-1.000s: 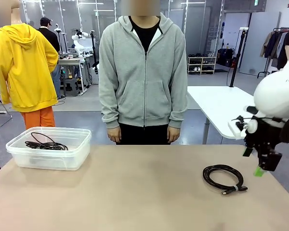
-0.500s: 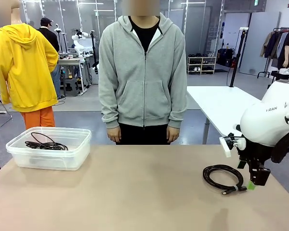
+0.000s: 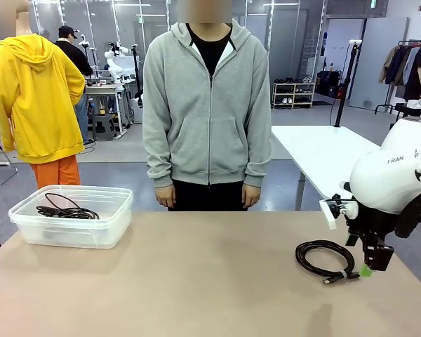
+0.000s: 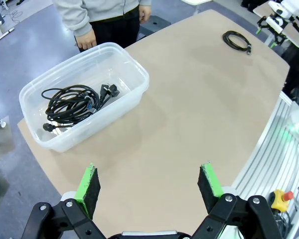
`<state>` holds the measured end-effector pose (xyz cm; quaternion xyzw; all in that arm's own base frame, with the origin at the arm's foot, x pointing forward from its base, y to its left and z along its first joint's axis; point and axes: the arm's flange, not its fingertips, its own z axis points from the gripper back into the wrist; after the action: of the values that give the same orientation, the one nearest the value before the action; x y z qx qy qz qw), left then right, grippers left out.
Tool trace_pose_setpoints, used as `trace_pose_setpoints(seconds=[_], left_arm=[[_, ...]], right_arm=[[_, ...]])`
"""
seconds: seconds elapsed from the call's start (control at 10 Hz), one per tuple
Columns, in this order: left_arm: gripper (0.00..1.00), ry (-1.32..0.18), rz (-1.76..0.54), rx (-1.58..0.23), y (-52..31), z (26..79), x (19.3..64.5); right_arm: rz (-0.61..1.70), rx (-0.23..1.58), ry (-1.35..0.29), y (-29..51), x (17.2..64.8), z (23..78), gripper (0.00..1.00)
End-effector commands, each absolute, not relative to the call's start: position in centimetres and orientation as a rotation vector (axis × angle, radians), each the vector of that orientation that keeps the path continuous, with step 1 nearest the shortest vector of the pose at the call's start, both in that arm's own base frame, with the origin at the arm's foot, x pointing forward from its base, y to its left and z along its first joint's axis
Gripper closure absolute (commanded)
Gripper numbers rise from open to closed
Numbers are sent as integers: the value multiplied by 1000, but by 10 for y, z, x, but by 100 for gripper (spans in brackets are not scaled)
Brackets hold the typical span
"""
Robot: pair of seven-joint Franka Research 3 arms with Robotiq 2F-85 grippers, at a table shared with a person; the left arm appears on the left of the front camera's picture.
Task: Organize and store the cables.
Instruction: Place the USB Extension Cable into the Organizing box.
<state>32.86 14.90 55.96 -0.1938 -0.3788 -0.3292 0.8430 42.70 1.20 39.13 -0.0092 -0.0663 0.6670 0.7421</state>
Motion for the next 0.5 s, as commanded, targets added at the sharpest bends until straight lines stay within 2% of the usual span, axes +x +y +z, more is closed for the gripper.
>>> trace_pose_setpoints(seconds=[0.0,0.4], left_arm=[[0,-800,-701,-412,149,562,331],[0,-800,-701,-412,149,562,331]], right_arm=[[1463,-20,-145,12,427,391,0],[1523,-48,-135,18,452,357,0]])
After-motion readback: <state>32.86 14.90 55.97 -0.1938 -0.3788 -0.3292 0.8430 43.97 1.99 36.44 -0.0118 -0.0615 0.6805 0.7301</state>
